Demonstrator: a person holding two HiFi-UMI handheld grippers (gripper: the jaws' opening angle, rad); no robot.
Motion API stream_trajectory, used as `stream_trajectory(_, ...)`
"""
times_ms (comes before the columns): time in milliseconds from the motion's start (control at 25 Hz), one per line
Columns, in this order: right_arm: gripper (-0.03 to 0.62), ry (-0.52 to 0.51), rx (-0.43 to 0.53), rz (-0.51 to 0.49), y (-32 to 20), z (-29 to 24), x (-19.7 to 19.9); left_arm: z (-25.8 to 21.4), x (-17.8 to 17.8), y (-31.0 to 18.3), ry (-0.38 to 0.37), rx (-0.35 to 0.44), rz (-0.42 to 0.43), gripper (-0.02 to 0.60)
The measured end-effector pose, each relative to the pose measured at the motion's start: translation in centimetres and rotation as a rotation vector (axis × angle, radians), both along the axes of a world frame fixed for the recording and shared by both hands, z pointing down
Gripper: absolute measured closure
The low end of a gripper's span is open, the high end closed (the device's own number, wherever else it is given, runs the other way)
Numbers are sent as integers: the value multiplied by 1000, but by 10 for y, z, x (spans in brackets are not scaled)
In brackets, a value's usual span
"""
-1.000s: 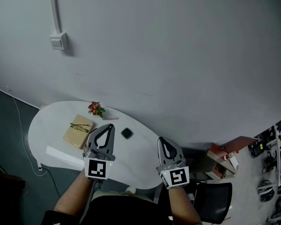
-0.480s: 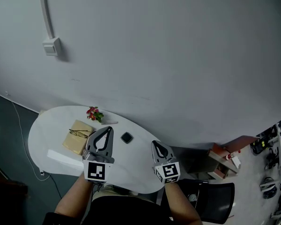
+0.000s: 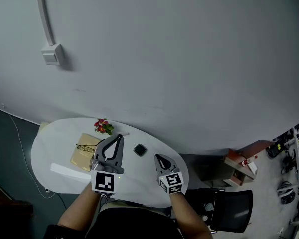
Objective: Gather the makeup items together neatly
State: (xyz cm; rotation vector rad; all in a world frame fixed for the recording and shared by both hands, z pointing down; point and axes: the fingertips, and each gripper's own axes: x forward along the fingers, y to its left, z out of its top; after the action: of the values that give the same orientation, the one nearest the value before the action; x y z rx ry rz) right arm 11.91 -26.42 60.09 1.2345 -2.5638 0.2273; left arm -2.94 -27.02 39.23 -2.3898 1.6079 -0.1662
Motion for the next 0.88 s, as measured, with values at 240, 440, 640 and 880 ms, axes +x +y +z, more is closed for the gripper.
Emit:
stream_trajectory(240, 566, 61, -39, -54, -10, 39, -33, 6, -13, -7, -9, -12, 12, 565)
stream_trajectory(440, 566, 102, -97, -86, -18, 75, -50, 7, -22, -9, -7, -14, 5, 565)
stream_trajectory(640, 566, 107, -163, -114, -23, 102, -62, 9, -28, -9, -15, -16, -2, 565)
stream_trajectory(880, 566, 152, -209, -146, -28, 128, -65, 10, -33, -8, -21, -17, -12, 565)
